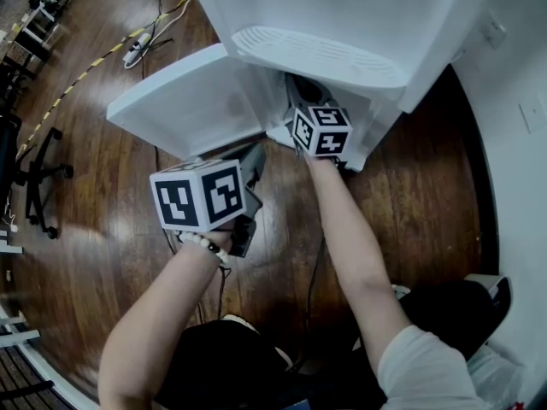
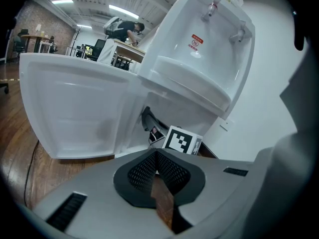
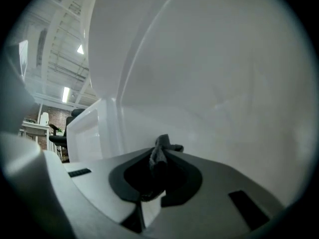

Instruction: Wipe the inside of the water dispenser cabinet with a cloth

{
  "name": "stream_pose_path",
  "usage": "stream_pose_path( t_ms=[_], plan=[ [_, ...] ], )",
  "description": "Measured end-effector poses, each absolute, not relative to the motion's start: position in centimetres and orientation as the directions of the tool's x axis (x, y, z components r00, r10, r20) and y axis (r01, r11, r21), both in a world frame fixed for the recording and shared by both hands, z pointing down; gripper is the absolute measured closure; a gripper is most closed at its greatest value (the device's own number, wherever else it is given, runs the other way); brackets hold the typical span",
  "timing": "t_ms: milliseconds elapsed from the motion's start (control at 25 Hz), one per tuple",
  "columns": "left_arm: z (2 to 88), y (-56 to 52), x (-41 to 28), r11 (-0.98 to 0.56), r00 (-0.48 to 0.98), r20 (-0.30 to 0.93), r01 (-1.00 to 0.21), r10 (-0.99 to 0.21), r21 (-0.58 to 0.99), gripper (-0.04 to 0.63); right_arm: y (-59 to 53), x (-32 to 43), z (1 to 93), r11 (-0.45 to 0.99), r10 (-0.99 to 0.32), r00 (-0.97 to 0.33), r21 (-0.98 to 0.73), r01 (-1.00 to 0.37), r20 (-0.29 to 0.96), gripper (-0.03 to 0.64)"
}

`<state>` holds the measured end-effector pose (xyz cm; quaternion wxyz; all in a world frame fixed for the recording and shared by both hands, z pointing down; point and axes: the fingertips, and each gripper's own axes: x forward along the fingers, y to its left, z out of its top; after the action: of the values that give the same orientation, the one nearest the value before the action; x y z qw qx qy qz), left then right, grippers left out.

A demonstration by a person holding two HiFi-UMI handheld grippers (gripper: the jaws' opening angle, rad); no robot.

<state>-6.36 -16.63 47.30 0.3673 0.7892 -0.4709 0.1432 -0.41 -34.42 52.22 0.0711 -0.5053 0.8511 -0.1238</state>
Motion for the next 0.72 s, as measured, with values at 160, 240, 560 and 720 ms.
stream_pose_path(
  t_ms=[160, 240, 560, 720],
  plan=[
    [47.1, -16.5, -6.2, -0.291, 0.519, 0.571, -0.847, -0.636, 0.446, 0.606, -33.8, -0.8, 47.5, 0.497, -0.867, -0.471, -0.238, -0.834, -0.162, 0.578],
    [46.9, -16.5, -6.2, -0.295, 0.52, 0.568, -0.846, -0.638, 0.444, 0.607, -33.5, -0.9, 45.7, 0.502, -0.861, -0.46, -0.215, -0.838, -0.215, 0.578],
    [47.4, -16.5, -6.8, -0.279, 0.514, 0.575, -0.848, -0.636, 0.45, 0.606, -33.6, -0.9, 44.0, 0.489, -0.863, -0.441, -0.189, -0.852, -0.246, 0.578],
    [47.5, -16.5, -6.7, -0.279, 0.516, 0.576, -0.847, -0.634, 0.452, 0.606, -34.9, -0.4, 47.7, 0.442, -0.897, -0.42, -0.217, -0.871, -0.139, 0.578]
  ],
)
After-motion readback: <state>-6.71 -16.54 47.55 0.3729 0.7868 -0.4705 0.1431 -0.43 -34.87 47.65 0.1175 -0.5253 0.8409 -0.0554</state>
